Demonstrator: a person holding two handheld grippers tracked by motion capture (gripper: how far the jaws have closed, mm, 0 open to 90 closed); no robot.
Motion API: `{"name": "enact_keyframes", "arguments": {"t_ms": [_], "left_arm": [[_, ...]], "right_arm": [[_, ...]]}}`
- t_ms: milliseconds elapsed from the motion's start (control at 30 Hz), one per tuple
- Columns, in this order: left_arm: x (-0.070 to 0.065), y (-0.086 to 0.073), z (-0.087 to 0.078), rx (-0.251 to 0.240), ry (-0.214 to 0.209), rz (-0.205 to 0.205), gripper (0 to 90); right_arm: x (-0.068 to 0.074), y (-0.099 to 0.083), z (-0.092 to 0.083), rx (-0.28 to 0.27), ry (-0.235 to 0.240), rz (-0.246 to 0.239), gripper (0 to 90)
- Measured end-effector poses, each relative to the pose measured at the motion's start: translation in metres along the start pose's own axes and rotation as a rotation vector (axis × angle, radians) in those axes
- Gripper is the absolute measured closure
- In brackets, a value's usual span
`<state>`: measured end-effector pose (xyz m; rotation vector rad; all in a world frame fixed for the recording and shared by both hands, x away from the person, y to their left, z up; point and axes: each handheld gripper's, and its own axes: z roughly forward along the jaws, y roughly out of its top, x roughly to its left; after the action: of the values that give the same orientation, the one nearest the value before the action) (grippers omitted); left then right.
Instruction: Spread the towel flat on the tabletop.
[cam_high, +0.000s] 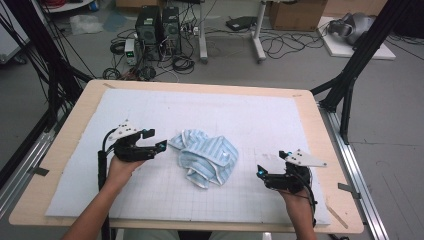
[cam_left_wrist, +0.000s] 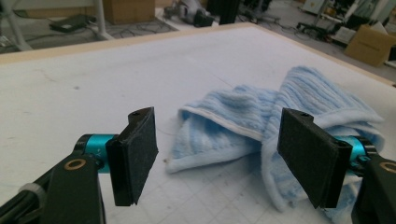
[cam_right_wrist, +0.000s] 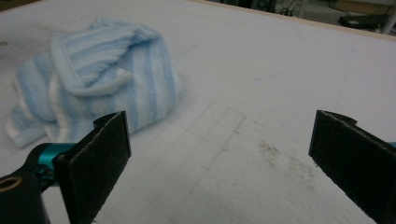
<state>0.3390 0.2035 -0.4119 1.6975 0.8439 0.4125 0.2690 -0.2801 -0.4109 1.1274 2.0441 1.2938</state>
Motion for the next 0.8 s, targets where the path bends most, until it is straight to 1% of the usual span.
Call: {"name": "enact_keyframes", "arguments": {"t_ms": [67, 100, 133, 167, 200, 267, 300, 333, 400, 433, 467, 533, 600, 633, 667, 700, 733, 767, 800], "left_arm": [[0.004, -0.003, -0.004, 0.0, 0.012, -0.004, 27.0], [0.006, -0.005, -0.005, 0.001, 0.017, -0.003, 26.7], [0.007, -0.008, -0.007, -0.002, 0.023, -0.013, 25.8], [0.01, -0.01, -0.008, 0.007, 0.033, -0.019, 24.2], [0.011, -0.011, -0.009, 0.007, 0.034, -0.024, 23.3], [0.012, -0.011, -0.013, -0.01, 0.05, -0.01, 23.3], [0.013, -0.012, -0.014, -0.016, 0.055, -0.004, 23.5], [0.015, -0.013, -0.015, -0.012, 0.052, -0.005, 23.7], [0.017, -0.015, -0.017, -0.001, 0.059, -0.008, 23.7], [0.019, -0.015, -0.018, 0.006, 0.058, -0.013, 23.7], [0.021, -0.015, -0.019, 0.003, 0.067, -0.017, 23.8], [0.023, -0.015, -0.02, -0.004, 0.068, -0.028, 24.1], [0.023, -0.015, -0.02, -0.007, 0.068, -0.032, 24.1], [0.023, -0.016, -0.019, -0.009, 0.065, -0.035, 24.2], [0.023, -0.016, -0.019, -0.01, 0.064, -0.034, 24.2], [0.023, -0.016, -0.019, -0.007, 0.064, -0.032, 24.3], [0.023, -0.016, -0.018, -0.003, 0.06, -0.03, 24.3], [0.023, -0.016, -0.017, -0.002, 0.058, -0.032, 24.4], [0.023, -0.016, -0.017, 0.0, 0.057, -0.031, 24.4]], "right_arm": [[0.008, 0.006, 0.004, -0.008, 0.03, -0.019, 5.7], [0.011, 0.008, 0.006, -0.008, 0.042, -0.021, 5.8], [0.015, 0.011, 0.008, -0.007, 0.057, -0.021, 5.8], [0.019, 0.013, 0.011, -0.004, 0.07, -0.029, 6.3], [0.024, 0.015, 0.014, -0.002, 0.087, -0.043, 8.0], [0.029, 0.018, 0.019, 0.003, 0.127, -0.061, 16.2], [0.033, 0.02, 0.022, 0.006, 0.145, -0.079, 17.1], [0.036, 0.022, 0.025, 0.014, 0.153, -0.085, 17.5], [0.04, 0.025, 0.03, 0.028, 0.177, -0.089, 23.4], [0.041, 0.026, 0.033, 0.028, 0.187, -0.097, 24.1], [0.043, 0.028, 0.036, 0.027, 0.184, -0.1, 24.2], [0.047, 0.033, 0.043, 0.015, 0.191, -0.115, 27.5], [0.052, 0.039, 0.05, 0.023, 0.206, -0.131, 29.8], [0.056, 0.043, 0.054, 0.029, 0.221, -0.148, 33.7], [0.061, 0.047, 0.059, 0.043, 0.24, -0.175, 35.2], [0.065, 0.05, 0.063, 0.053, 0.246, -0.193, 36.9], [0.07, 0.053, 0.068, 0.069, 0.259, -0.223, 38.8], [0.077, 0.056, 0.075, 0.097, 0.268, -0.263, 40.2], [0.082, 0.058, 0.08, 0.119, 0.268, -0.297, 42.1]]}}
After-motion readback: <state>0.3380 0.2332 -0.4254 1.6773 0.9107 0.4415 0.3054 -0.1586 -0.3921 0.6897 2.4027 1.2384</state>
